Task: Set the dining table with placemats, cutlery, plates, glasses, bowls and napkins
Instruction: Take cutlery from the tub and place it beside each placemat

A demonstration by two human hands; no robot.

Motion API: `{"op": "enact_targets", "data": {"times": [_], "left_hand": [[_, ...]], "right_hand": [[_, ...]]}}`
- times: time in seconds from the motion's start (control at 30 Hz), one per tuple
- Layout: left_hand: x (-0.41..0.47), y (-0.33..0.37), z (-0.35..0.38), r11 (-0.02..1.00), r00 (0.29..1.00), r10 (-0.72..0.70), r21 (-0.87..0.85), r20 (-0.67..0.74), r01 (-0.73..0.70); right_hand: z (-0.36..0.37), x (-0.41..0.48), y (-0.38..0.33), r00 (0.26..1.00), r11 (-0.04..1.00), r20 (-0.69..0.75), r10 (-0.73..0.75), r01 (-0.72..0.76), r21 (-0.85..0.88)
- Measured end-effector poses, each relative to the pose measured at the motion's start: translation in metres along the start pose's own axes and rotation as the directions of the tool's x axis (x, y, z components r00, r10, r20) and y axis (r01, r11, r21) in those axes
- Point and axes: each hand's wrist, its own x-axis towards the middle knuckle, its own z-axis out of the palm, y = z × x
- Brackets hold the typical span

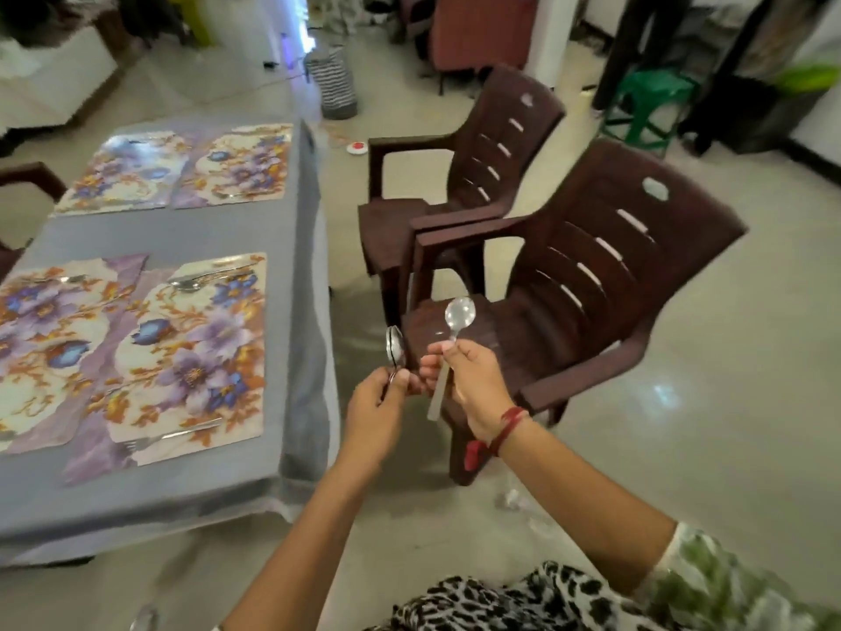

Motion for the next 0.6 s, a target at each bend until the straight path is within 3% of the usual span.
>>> {"op": "enact_targets", "data": {"times": [0.17,0.33,0.6], "left_hand": [[0.012,0.014,0.09,0.993,0.997,-0.073,-0.092,0.024,0.075],[0.026,0.031,0.199,0.993,0.996,-0.058,-0.101,0.071,0.065],[0.085,0.095,0.419,0.993,0.995,0.034,-0.117,0.097,-0.023]], "right_hand": [[-0.115,-0.006,-0.022,0.981,1.0,-0.19,-0.023,0.024,0.007],[-0.24,0.001,-0.034,0.924,0.994,-0.37,-0.101,0.075,-0.085],[-0.445,0.038,-0.089,0.861,0.993,-0.502,-0.079,0.024,-0.115]]}}
